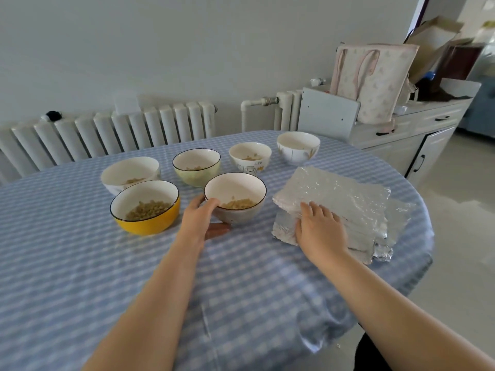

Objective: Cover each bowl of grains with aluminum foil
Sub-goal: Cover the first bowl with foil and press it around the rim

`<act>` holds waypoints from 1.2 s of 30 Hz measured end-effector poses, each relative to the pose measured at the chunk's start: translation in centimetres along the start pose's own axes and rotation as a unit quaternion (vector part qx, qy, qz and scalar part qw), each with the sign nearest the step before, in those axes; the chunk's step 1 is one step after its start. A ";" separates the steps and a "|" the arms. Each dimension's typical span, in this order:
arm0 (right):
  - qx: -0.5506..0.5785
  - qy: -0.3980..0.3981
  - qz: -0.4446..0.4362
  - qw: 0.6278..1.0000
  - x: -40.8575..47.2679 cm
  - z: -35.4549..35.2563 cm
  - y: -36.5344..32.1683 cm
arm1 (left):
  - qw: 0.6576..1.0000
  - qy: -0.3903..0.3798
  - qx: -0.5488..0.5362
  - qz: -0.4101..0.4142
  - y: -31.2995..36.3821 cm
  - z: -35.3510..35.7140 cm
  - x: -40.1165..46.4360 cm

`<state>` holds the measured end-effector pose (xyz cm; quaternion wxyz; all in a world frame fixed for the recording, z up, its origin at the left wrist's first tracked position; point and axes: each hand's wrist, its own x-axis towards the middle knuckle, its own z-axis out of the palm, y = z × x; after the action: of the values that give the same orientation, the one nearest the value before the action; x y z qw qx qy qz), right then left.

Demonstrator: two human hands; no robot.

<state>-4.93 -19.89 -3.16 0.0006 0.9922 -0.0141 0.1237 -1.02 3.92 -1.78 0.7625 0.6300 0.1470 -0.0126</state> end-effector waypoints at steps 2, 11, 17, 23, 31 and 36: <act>0.000 0.004 0.007 1.000 -0.1 -0.7 0.2 | 0.999 -0.033 0.030 -0.003 0.4 -0.5 -0.2; 0.089 0.154 0.037 0.983 -1.0 -6.8 0.4 | 0.968 -0.227 0.107 -0.025 0.9 -1.9 -1.3; 0.118 0.200 -0.182 0.955 -3.8 -7.2 -4.4 | 0.952 -0.275 0.126 -0.035 0.7 -2.0 -1.4; 0.075 0.092 -0.265 0.957 -5.2 -4.8 -6.3 | 0.978 -0.198 0.060 -0.036 1.7 -2.8 -1.3; 0.101 -0.048 -0.261 0.959 -5.7 -7.0 -7.4 | 0.964 -0.257 -0.053 -0.036 2.0 -2.6 -2.1; 0.169 -0.063 -0.216 0.960 -3.3 -9.2 -5.4 | 0.968 -0.242 -0.061 -0.009 1.9 -2.4 -1.7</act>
<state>-10.23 -14.37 4.96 -0.1414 0.9631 0.2217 0.0581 -2.78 6.31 0.07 0.8119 0.5594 -0.0359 -0.1631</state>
